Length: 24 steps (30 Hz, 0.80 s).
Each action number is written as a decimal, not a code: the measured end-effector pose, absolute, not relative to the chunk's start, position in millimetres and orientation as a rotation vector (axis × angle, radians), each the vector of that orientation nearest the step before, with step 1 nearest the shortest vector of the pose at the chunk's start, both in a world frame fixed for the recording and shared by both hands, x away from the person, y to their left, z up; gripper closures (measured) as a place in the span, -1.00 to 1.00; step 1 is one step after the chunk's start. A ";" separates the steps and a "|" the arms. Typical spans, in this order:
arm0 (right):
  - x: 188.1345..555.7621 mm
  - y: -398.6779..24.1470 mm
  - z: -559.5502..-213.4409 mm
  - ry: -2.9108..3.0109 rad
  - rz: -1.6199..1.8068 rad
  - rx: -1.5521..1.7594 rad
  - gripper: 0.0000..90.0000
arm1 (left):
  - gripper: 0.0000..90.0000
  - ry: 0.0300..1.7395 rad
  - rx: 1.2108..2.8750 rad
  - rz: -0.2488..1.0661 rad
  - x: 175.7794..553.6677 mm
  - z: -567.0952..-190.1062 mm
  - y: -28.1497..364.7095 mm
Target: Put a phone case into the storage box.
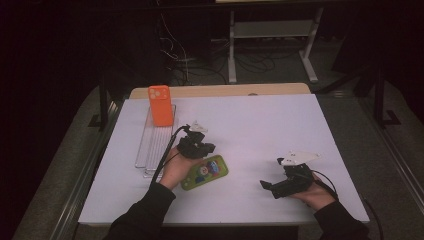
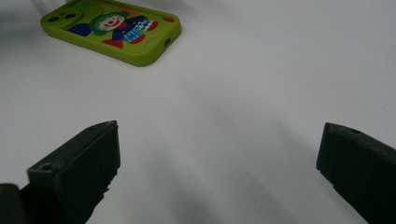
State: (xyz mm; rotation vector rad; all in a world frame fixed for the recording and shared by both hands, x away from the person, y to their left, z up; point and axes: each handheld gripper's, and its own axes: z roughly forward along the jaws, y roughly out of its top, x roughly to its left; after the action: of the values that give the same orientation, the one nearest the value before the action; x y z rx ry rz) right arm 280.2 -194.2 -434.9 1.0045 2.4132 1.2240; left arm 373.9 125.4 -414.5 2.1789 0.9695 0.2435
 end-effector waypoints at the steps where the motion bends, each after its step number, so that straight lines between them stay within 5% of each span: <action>1: 280.2 -194.3 -434.9 2.414 1.225 1.004 -1.00 | 0.98 0.975 2.188 0.246 375.6 -416.7 125.5; 24: 280.6 -194.2 -435.2 2.416 1.222 1.001 -1.00 | 0.99 0.945 2.268 0.112 365.0 -435.6 111.0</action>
State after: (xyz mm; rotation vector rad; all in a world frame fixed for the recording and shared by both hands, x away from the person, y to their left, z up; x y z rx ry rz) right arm 280.6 -194.2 -435.2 1.0009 2.4159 1.2220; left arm 365.0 111.0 -435.6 2.2678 0.9448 0.1122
